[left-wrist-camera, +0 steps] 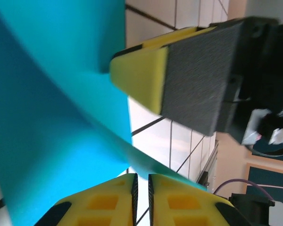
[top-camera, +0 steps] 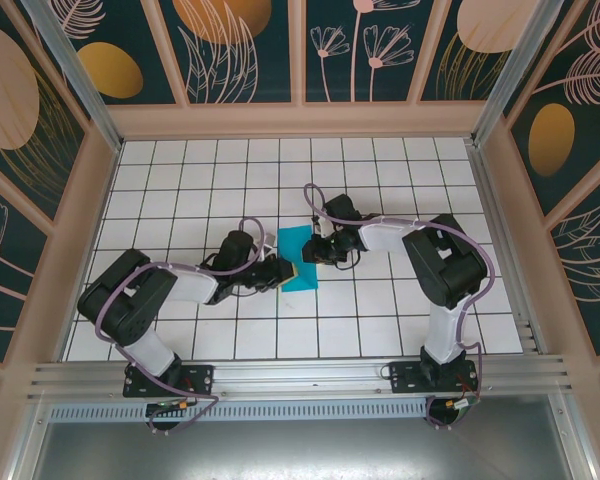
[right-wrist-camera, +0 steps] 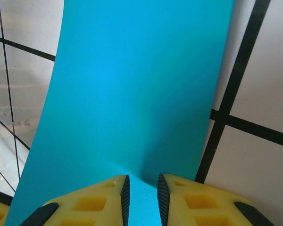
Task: Fold a paper plane with a square sheet of paper (pick it up from the middle)
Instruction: Fold the triangle a second time at the center of the table.
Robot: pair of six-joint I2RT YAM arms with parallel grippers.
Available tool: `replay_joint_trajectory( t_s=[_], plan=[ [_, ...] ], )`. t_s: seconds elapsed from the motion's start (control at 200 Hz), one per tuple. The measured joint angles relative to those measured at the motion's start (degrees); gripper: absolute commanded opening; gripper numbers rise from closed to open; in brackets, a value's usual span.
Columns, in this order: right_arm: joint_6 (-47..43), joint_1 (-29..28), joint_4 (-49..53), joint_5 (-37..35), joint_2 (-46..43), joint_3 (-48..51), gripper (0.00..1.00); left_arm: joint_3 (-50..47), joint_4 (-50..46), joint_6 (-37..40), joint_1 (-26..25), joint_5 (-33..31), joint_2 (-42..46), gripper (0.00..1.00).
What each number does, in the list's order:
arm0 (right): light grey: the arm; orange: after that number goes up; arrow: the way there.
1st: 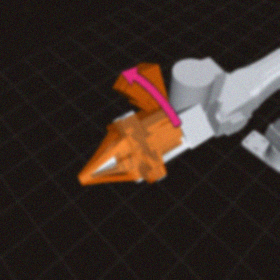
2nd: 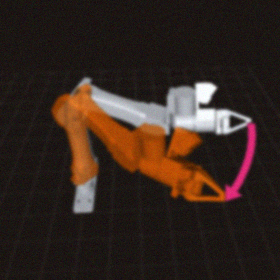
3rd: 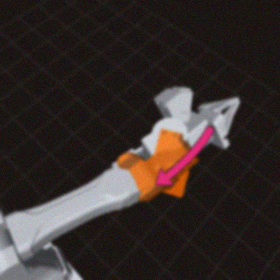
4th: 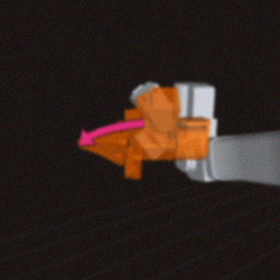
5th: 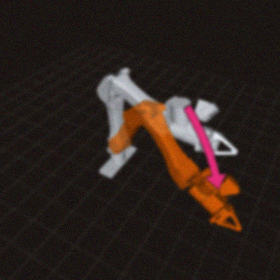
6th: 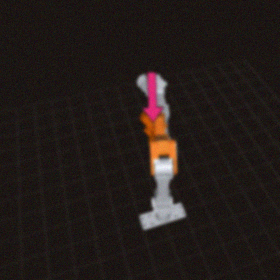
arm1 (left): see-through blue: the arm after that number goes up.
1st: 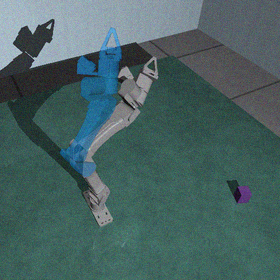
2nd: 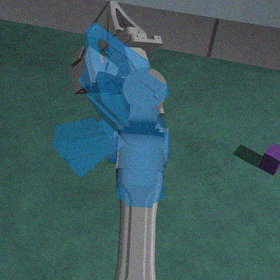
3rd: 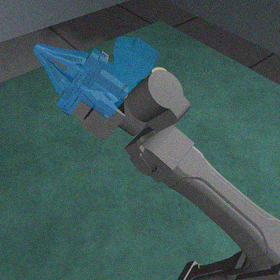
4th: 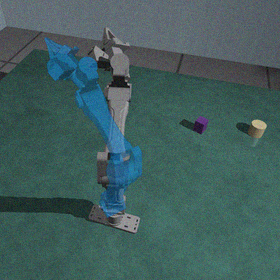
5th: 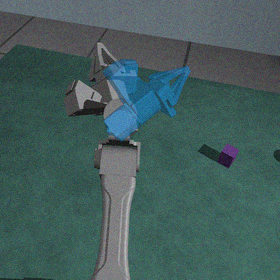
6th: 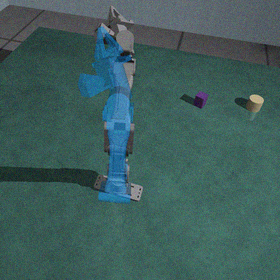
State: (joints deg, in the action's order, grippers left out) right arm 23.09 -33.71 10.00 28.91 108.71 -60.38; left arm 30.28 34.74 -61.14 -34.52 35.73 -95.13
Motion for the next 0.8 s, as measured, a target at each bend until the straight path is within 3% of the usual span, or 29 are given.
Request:
replay_joint_trajectory(
  t_s=[0.385,0.625,0.796],
  plan=[
    [2.01,0.7,-0.2,0.02,-1.29,0.83,0.27,3.37,0.15,0.0,0.0,-2.82,-4.5,0.11],
    [4.07,4.55,-1.81,0.59,-9.42,5.01,0.44,3.39,0.15,0.0,0.0,-3.43,-5.22,0.1],
    [4.0,5.4,-4.98,4.72,-11.26,7.61,0.46,3.39,0.15,0.0,0.0,-3.45,-5.22,0.06]
  ],
)
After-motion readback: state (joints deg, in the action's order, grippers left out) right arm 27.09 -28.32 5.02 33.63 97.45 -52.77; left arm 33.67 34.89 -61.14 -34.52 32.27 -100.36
